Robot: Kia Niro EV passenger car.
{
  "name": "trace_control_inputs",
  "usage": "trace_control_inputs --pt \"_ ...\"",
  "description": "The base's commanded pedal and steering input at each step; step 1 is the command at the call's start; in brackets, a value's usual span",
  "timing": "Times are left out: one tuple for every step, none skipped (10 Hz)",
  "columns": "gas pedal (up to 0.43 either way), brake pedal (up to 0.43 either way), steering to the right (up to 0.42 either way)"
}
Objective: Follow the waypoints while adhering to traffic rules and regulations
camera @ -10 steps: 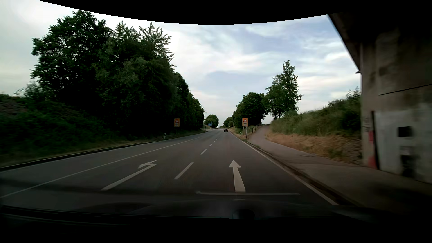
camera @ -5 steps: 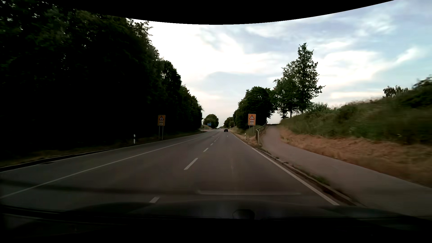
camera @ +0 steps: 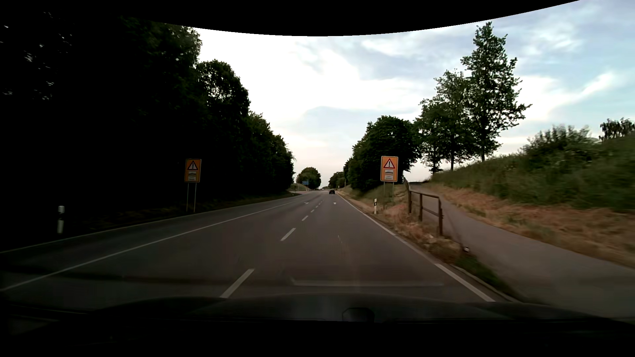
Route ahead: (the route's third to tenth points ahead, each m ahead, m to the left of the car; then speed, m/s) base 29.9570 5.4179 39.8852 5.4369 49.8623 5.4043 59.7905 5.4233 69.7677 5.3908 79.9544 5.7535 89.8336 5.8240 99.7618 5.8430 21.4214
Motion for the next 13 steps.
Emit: trace_control_inputs --pt "0.11 0.006 0.002" --pt "0.11 0.006 0.001" --pt "0.11 0.006 0.001" --pt "0.11 0.006 0.001" --pt "0.118 0.006 0.001" --pt "0.118 0.006 0.001" --pt "0.118 0.006 0.001" --pt "0.118 0.006 0.001" --pt "0.118 0.006 0.001" --pt "0.118 0.006 0.001" --pt "0.118 0.006 0.001" --pt "0.118 0.006 0.001" --pt "0.13 0.006 0.001"
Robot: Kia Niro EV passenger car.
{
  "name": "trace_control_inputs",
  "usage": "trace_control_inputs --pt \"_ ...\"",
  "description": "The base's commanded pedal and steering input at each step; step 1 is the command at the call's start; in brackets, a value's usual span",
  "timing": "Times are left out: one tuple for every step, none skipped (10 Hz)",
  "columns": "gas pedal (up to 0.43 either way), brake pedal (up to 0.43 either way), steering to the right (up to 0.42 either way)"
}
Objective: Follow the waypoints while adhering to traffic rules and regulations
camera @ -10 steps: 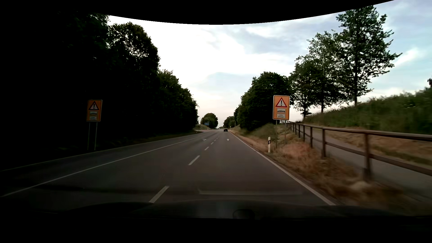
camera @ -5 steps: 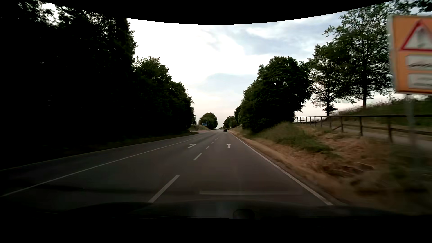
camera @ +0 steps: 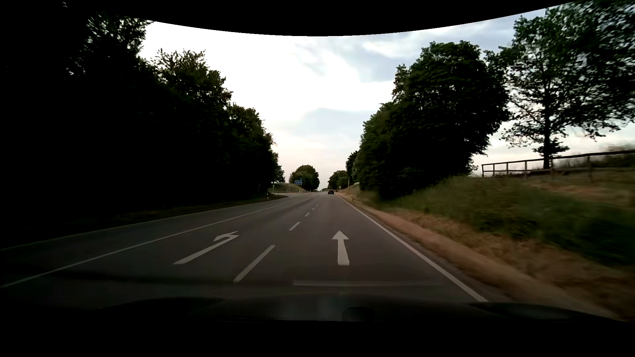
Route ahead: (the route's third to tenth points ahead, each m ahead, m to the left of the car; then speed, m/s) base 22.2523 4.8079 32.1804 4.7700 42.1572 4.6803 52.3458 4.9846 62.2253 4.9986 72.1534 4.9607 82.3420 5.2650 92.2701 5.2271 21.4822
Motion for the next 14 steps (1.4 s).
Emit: trace_control_inputs --pt "0.13 0.006 0.001" --pt "0.13 0.006 0.001" --pt "0.13 0.006 0.001" --pt "0.13 0.006 0.001" --pt "0.13 0.006 0.001" --pt "0.138 0.006 0.001" --pt "0.138 0.006 0.001" --pt "0.138 0.006 0.001" --pt "0.15 0.006 0.001" --pt "0.15 0.006 0.001" --pt "0.157 0.006 0.001" --pt "0.157 0.006 0.001" --pt "0.157 0.006 0.001" --pt "0.157 0.006 0.001"
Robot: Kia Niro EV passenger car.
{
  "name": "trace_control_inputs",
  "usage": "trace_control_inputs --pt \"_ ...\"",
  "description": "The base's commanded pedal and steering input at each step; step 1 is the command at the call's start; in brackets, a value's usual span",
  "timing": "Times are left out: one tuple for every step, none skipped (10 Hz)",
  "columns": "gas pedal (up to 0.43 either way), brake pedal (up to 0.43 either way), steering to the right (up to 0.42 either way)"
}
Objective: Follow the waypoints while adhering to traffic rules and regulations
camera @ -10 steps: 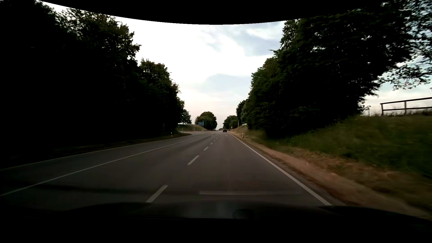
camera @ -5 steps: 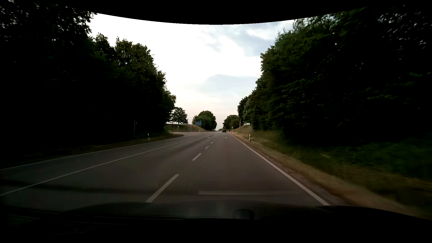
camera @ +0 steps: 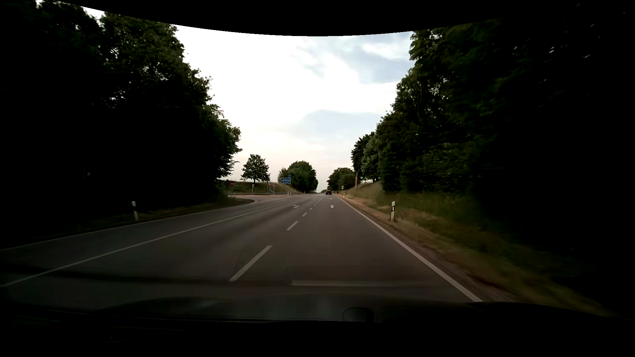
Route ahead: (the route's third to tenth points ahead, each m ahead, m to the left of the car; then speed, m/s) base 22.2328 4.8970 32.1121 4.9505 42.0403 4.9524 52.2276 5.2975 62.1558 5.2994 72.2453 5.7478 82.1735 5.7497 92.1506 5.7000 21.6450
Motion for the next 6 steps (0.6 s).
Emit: trace_control_inputs --pt "0.157 0.006 0.001" --pt "0.169 0.006 0.001" --pt "0.177 0.006 0.001" --pt "0.177 0.006 0.001" --pt "0.177 0.006 0.0" --pt "0.177 0.006 0.001"
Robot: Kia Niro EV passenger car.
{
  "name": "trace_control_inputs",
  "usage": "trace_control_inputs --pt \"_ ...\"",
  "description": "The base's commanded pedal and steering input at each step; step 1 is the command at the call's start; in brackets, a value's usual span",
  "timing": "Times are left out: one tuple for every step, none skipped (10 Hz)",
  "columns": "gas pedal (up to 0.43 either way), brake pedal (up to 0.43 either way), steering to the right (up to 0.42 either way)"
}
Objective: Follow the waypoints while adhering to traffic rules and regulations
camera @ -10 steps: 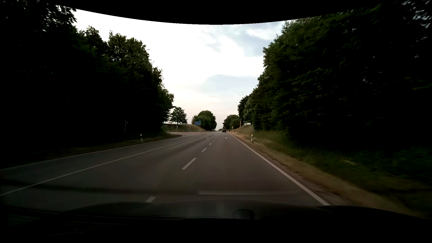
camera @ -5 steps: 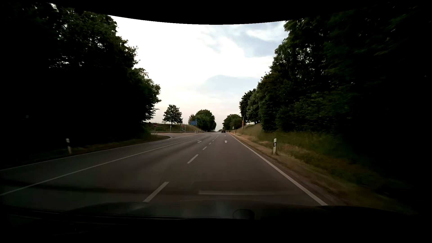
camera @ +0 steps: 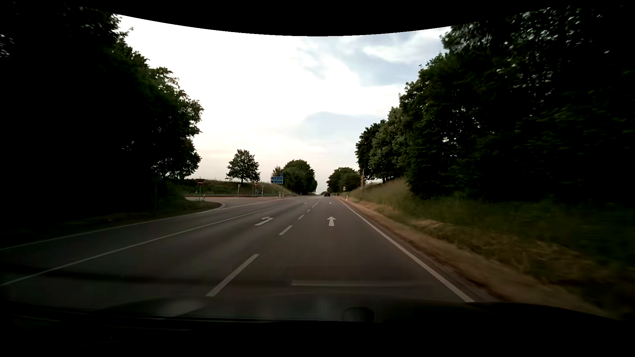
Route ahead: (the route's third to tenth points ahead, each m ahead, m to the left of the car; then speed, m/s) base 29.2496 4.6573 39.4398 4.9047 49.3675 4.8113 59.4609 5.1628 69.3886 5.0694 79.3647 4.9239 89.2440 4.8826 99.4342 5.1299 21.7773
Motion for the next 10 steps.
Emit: trace_control_inputs --pt "0.177 0.006 0.001" --pt "0.177 0.006 0.0" --pt "0.177 0.006 0.0" --pt "0.177 0.006 0.0" --pt "0.177 0.006 0.0" --pt "0.177 0.006 0.0" --pt "0.177 0.006 0.0" --pt "0.177 0.006 0.0" --pt "0.177 0.006 0.0" --pt "0.177 0.006 0.0"
